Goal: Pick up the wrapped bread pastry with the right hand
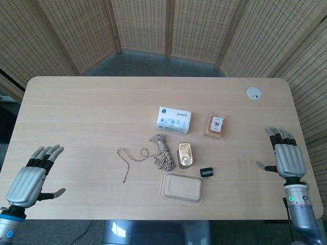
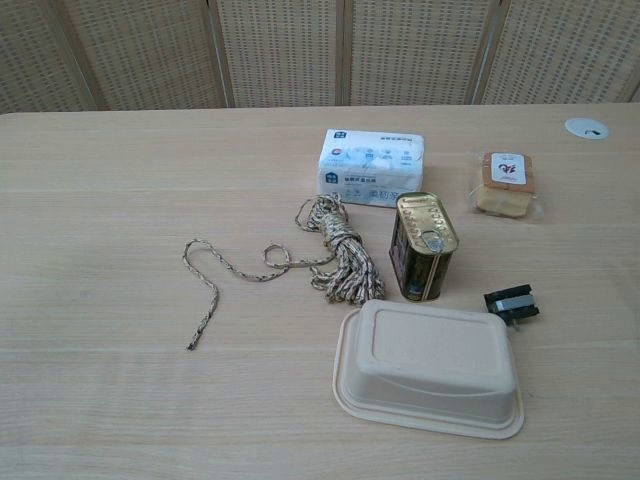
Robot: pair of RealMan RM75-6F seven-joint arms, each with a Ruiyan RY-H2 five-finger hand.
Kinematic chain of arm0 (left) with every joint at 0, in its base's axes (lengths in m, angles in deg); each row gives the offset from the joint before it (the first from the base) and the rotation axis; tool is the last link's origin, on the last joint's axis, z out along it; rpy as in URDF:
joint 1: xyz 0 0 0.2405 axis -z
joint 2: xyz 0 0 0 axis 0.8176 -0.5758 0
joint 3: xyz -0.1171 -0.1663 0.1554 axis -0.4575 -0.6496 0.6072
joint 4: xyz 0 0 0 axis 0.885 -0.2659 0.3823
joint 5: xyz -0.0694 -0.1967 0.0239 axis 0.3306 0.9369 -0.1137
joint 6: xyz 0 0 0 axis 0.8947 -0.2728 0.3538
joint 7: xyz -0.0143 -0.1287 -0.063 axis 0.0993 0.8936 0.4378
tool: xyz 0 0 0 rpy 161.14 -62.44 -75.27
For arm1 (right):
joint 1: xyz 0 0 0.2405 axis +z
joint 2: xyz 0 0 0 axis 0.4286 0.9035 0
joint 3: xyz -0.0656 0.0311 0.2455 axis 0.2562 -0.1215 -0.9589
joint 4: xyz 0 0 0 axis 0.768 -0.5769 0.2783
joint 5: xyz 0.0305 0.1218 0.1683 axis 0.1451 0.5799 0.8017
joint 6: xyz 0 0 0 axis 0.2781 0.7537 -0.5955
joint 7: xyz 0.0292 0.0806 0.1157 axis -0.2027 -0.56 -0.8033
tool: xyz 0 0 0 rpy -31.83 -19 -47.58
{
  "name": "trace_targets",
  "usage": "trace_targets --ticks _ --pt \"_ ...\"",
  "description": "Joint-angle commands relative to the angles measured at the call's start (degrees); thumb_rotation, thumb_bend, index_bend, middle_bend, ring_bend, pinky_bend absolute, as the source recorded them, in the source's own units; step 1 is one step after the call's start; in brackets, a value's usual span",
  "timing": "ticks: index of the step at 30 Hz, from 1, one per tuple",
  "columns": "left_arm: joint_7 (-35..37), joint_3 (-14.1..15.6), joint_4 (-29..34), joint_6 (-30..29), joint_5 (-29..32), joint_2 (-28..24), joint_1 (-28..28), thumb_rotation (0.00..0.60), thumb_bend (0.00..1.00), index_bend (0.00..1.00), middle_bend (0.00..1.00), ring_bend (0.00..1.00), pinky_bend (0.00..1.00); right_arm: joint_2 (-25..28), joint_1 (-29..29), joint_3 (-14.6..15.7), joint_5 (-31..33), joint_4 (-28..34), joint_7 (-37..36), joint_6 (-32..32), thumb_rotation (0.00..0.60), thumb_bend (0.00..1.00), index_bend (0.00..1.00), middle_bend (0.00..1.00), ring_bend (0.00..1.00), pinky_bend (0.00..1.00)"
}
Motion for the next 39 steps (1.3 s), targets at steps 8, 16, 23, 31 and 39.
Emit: trace_targets --ticks 8,16,23,31,39 --pt "0.98 0.64 -0.45 -1.39 -1.56 0.17 -0.84 0.6 0.15 0.0 0.0 0.0 0.0 0.04 -0.25 0.22 -0.9 0.99 -2.78 -0.43 0.557 0.12 0.0 0.0 0.0 0.0" --pt "1.43 0.74 0.13 -1.28 -3.1 -0.17 -0.56 0.6 0.15 0.0 0.0 0.0 0.0 -0.11 0.9 -0.59 -1.41 0.74 -6.75 -2.76 0.557 0.12 0.0 0.0 0.0 0.0" --pt "0.74 0.53 0.25 0.22 -2.64 0.77 0.34 0.6 0.15 0.0 0.0 0.0 0.0 -4.37 7.86 -4.2 1.68 -4.26 -10.15 -11.73 0.559 0.12 0.0 0.0 0.0 0.0" --pt "1.04 0.29 -0.35 1.13 -1.08 1.08 0.83 0.6 0.15 0.0 0.0 0.0 0.0 -12.87 17.17 -7.02 7.56 -14.93 -10.07 -22.15 0.555 0.12 0.0 0.0 0.0 0.0" --pt "1.09 0.43 -0.82 1.45 0.07 1.5 0.8 0.6 0.15 0.0 0.0 0.0 0.0 -20.93 24.26 -7.78 12.1 -27.1 -9.44 -29.43 0.555 0.12 0.0 0.0 0.0 0.0"
